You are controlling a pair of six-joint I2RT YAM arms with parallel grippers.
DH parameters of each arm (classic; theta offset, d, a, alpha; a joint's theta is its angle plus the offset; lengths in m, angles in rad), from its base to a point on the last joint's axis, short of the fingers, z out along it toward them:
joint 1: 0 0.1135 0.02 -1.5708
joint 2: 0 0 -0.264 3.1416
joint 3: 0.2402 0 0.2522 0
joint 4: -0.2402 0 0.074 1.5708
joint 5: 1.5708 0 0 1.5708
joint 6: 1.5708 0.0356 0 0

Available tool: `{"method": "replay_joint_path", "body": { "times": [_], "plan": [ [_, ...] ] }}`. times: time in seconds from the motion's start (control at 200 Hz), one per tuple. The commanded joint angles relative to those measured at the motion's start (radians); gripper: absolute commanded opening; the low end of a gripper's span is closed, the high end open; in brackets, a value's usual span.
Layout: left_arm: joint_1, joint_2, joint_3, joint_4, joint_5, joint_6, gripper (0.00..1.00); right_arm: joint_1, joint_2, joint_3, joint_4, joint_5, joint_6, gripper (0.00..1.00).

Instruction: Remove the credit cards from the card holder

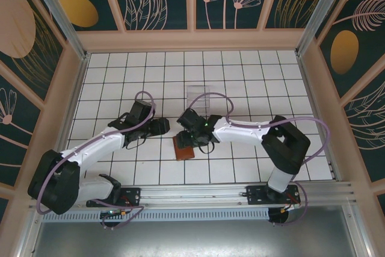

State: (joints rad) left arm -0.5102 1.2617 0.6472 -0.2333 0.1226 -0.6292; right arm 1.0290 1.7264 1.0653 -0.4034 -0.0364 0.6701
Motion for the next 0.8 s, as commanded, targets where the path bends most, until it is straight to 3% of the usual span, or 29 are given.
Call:
{"method": "replay_joint_path", "body": {
  "times": [0.0,0.315,0.535,0.796],
  "plan": [
    [0.006,-0.015,0.007,-0.027,0.015,0.001,0.67,0.011,0.031,0.035,-0.073,0.066,0.051,0.64],
    [0.004,0.003,0.012,-0.017,0.004,0.008,0.67,0.001,0.011,0.005,-0.066,0.122,0.068,0.53],
    [0.001,-0.008,0.02,-0.027,0.006,-0.006,0.67,-0.004,-0.017,-0.013,-0.042,0.098,0.077,0.38],
    [-0.021,-0.014,0.029,-0.037,-0.003,-0.023,0.66,-0.016,-0.033,-0.014,-0.059,0.116,0.071,0.36]
  ]
}}
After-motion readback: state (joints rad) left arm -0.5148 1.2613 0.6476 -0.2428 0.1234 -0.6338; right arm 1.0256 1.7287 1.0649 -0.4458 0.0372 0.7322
